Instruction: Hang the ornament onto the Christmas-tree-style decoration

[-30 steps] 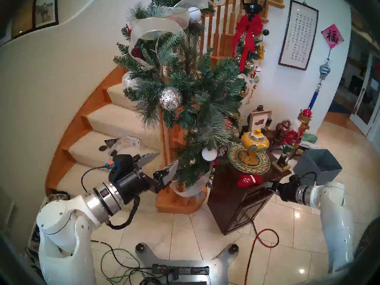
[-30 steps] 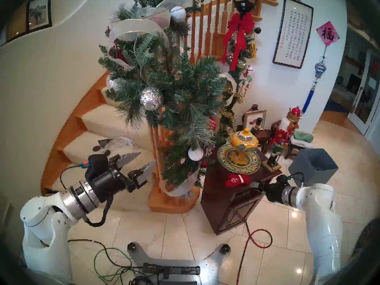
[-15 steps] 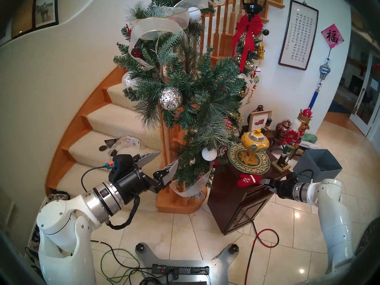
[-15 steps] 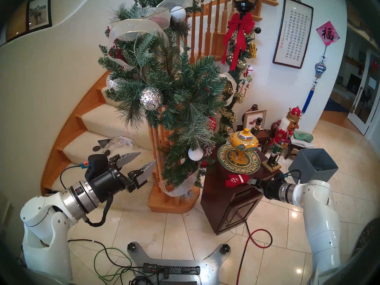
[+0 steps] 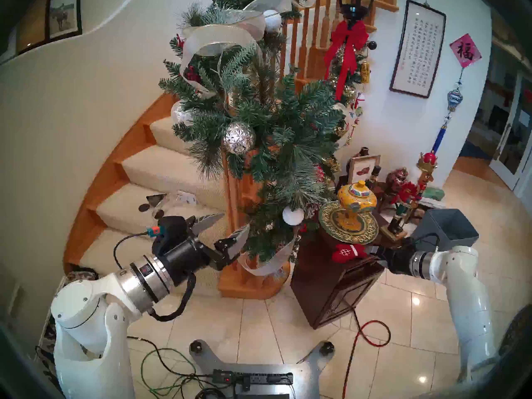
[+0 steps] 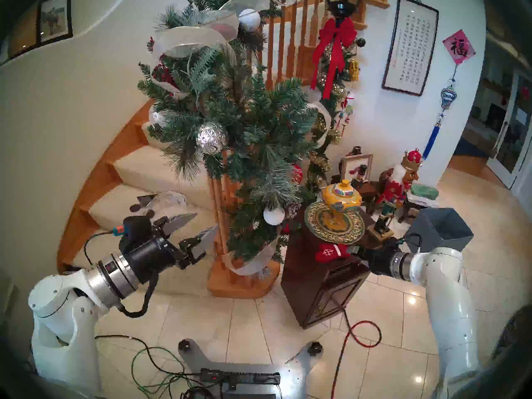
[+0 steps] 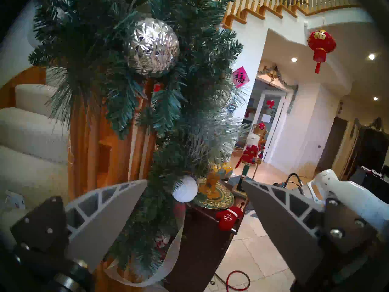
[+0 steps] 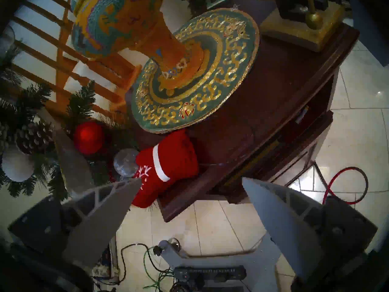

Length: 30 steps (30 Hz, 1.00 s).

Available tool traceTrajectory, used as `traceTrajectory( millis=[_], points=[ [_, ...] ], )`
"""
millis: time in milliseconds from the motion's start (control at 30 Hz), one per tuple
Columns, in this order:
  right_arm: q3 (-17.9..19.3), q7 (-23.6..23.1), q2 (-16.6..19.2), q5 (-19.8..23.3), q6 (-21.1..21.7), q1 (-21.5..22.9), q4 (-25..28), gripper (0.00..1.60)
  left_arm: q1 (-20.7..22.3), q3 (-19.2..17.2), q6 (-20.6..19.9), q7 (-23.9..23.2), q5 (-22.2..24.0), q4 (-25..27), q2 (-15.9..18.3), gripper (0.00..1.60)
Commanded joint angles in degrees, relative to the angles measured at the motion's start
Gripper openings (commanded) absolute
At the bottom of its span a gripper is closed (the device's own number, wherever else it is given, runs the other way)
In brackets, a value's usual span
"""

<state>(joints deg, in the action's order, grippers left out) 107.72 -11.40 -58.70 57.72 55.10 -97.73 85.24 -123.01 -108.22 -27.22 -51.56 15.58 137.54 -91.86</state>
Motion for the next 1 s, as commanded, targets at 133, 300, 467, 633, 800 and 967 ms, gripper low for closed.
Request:
traceTrajectory(
  millis=[133, 300, 467, 633, 800, 967],
  points=[
    [-0.2, 1.9, 1.7, 3.8, -0.1, 0.0, 0.3, 1.6, 0.0, 0.0, 0.0, 0.0, 0.0, 0.3, 0.0, 1.6],
    [-0.5, 2.6, 2.0, 4.8, -0.1, -0.2, 0.4, 1.6, 0.0, 0.0, 0.0, 0.0, 0.0, 0.3, 0.0, 1.6],
    [-0.7, 3.3, 2.0, 5.6, -0.1, -0.2, 0.4, 1.6, 0.0, 0.0, 0.0, 0.0, 0.0, 0.3, 0.0, 1.6],
    [-1.2, 4.2, 1.9, 6.1, -0.1, 0.2, 0.2, 1.6, 0.0, 0.0, 0.0, 0.0, 0.0, 0.3, 0.0, 1.6],
    [-1.7, 4.5, 2.0, 6.5, -0.1, 0.6, 0.0, 1.6, 0.0, 0.0, 0.0, 0.0, 0.0, 0.3, 0.0, 1.6],
    [-2.2, 4.8, 2.1, 6.8, -0.1, 0.8, -0.2, 1.6, 0.0, 0.0, 0.0, 0.0, 0.0, 0.3, 0.0, 1.6]
  ],
)
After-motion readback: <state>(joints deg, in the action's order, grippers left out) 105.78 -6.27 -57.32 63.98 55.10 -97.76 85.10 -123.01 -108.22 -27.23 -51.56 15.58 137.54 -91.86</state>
